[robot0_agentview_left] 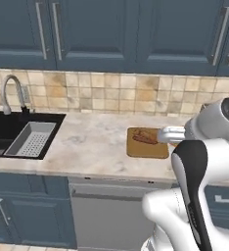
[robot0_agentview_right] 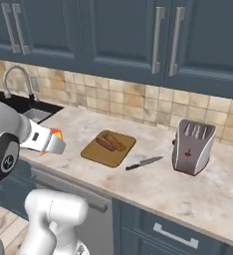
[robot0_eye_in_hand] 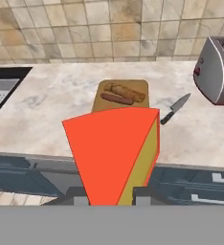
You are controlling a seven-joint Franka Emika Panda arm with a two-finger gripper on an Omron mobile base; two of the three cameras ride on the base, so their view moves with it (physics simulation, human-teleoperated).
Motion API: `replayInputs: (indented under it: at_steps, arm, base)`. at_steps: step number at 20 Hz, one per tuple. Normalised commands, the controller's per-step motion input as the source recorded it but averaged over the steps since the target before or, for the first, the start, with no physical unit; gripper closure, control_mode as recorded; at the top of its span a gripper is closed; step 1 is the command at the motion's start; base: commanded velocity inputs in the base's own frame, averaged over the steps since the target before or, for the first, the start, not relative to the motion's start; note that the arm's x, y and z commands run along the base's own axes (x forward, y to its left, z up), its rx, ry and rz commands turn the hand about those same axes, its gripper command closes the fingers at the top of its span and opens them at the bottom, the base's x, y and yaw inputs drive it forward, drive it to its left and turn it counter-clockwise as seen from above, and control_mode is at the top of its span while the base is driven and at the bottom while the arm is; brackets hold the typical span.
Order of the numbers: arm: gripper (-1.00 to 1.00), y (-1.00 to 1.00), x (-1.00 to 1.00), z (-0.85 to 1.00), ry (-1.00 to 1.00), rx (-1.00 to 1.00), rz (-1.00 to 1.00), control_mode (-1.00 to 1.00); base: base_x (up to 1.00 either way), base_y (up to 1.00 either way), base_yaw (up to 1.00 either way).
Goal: Retrieve the sausage and cheese from the fridge and place them on the cutting board on the counter.
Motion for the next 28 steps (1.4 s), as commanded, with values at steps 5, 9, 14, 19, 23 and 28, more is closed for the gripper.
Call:
replayInputs:
  at_steps: [5,9,14,19,23,28]
  arm:
    - [1.00,0.00,0.00,0.00,0.00,0.00,0.00,1.00]
    - [1.00,0.00,0.00,0.00,0.00,0.00,0.00,1.00]
    - [1.00,0.00,0.00,0.00,0.00,0.00,0.00,1.00]
    - [1.00,0.00,0.00,0.00,0.00,0.00,0.00,1.00]
    - [1.00,0.00,0.00,0.00,0.00,0.00,0.00,1.00]
    - [1.00,0.00,0.00,0.00,0.00,0.00,0.00,1.00]
  base:
    - [0.47,0.21,-0.34]
    - [0.57,0.26,-0.31]
    - [0.37,0.25,-0.10]
    - [0.00,0.00,0.00]
    - [0.00,0.00,0.00]
    - [0.00,0.00,0.00]
